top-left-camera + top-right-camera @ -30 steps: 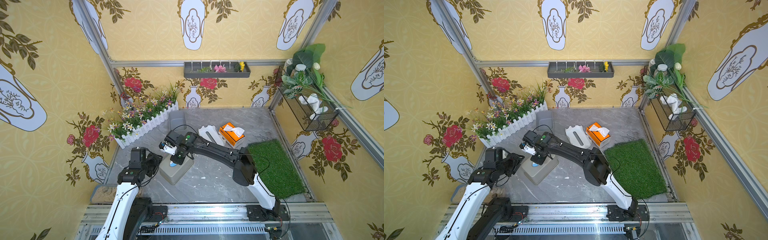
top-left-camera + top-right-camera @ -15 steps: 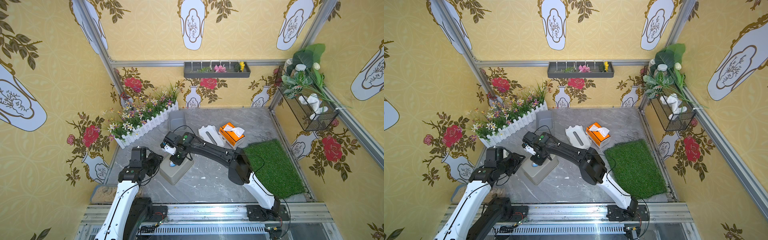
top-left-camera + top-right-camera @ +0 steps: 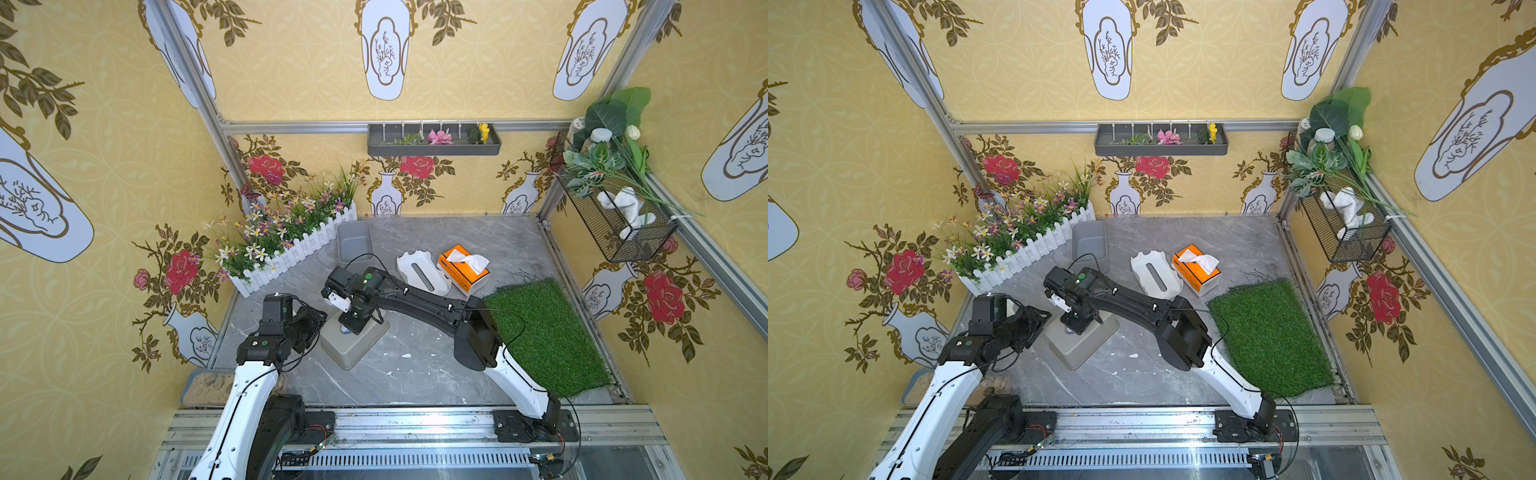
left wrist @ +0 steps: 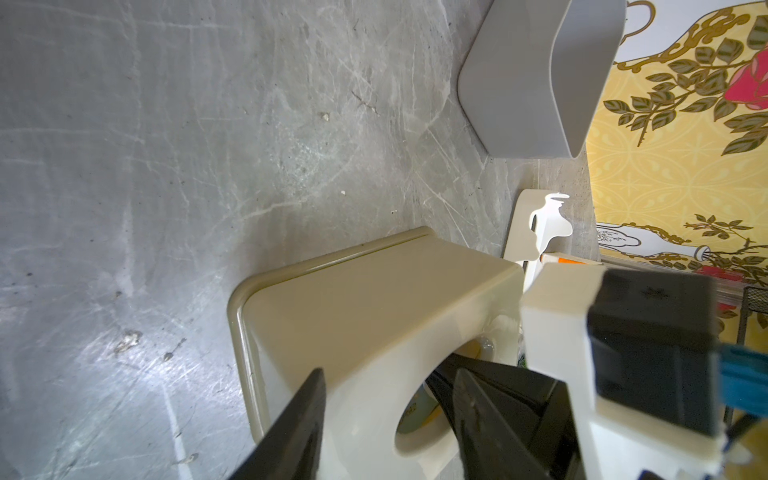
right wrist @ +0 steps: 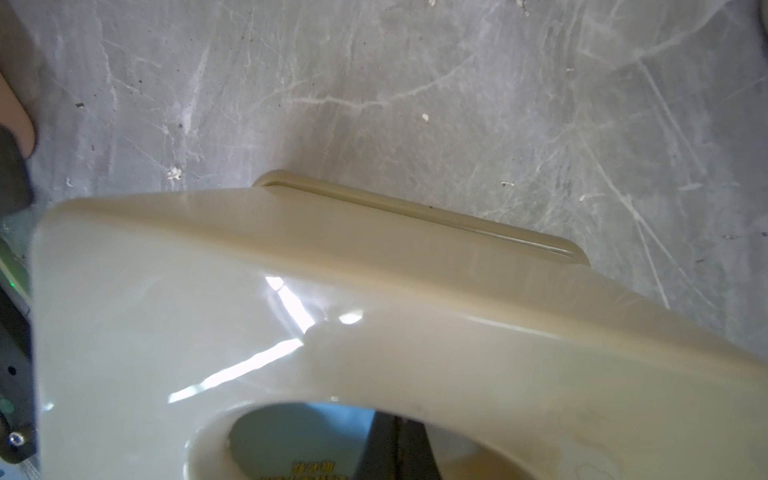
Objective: Put the tissue paper into the tissue box
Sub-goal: Pull the paper towel from the tissue box.
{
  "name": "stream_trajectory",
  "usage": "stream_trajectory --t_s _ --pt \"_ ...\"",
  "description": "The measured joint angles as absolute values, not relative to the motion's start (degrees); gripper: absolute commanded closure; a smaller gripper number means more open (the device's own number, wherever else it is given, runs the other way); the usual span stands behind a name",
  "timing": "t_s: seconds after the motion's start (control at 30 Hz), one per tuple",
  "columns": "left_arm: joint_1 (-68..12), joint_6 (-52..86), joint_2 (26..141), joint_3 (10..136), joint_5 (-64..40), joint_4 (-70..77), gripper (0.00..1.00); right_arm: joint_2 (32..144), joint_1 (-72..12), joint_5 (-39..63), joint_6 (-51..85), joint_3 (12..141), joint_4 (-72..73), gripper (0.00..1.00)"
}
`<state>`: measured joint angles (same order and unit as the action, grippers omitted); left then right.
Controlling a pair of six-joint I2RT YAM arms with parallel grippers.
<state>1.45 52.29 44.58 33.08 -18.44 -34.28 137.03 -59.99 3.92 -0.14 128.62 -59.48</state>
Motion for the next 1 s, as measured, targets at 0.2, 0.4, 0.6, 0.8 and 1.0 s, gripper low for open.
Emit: stream_trajectory --t_s 0.2,0.4,0.6,0.8,1.0 --pt "1.5 52.2 44.3 33.0 -18.5 -34.3 0.49 132.1 -60.2 1.6 0.2 125.0 -57.8 1.00" --pt "1.5 51.6 45.0 33.0 -18.7 -34.2 0.49 129.7 -60.2 1.5 1.3 124.3 -55.4 1.00" --pt "1.5 51.1 45.7 33.0 -19.0 -33.8 0.49 129.7 -60.3 1.5 1.5 124.4 -55.5 1.00" --pt "1.5 50.8 46.6 33.0 -19.5 -33.3 0.49 128.2 -60.4 1.5 1.7 125.9 -55.8 1.00" --pt "1.5 50.8 48.8 33.0 -21.1 -32.2 0.49 128.5 -60.5 1.4 1.7 128.6 -56.5 1.00"
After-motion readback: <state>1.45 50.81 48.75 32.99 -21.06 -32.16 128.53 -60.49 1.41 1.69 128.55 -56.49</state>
